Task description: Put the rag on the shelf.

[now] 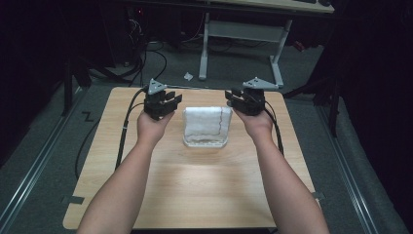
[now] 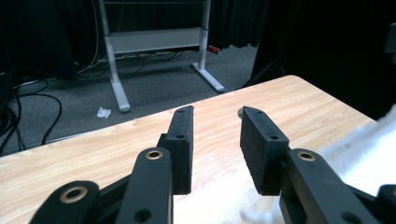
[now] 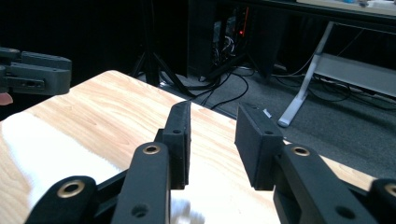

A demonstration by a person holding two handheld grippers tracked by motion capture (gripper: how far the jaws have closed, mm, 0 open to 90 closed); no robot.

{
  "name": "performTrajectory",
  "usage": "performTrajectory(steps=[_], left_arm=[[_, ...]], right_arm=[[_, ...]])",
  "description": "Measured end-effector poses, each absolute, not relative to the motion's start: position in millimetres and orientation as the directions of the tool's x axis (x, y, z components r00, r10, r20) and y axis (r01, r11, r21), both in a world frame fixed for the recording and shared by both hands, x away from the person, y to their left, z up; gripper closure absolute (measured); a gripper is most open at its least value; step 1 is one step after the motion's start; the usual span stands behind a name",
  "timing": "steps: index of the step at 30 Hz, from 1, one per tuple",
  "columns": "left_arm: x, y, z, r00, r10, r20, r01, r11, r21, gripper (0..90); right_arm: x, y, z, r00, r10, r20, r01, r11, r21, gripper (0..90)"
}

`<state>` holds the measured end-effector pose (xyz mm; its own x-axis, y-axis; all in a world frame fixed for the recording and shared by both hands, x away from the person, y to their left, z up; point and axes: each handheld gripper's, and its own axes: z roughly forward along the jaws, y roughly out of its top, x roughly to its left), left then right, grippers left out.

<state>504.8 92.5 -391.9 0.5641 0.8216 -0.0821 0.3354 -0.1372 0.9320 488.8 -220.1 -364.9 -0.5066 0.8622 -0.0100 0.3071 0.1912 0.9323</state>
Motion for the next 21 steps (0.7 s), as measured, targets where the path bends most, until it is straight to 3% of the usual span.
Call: performTrajectory(steps=[9, 21], left_arm=[[466, 115, -396, 0.572, 0.819, -0.050, 0.324, -0.169, 0.931, 60.0], [406, 132, -427, 0.645, 0.760, -0.083, 0.332, -0.181, 0.926, 52.5]], right_arm=[[452, -231, -367, -0.505, 0.863, -0.018, 0.285, 0.187, 0.940, 59.2], [403, -238, -388, -0.519, 0.851, -0.078, 0.267, 0.249, 0.931, 54.8]])
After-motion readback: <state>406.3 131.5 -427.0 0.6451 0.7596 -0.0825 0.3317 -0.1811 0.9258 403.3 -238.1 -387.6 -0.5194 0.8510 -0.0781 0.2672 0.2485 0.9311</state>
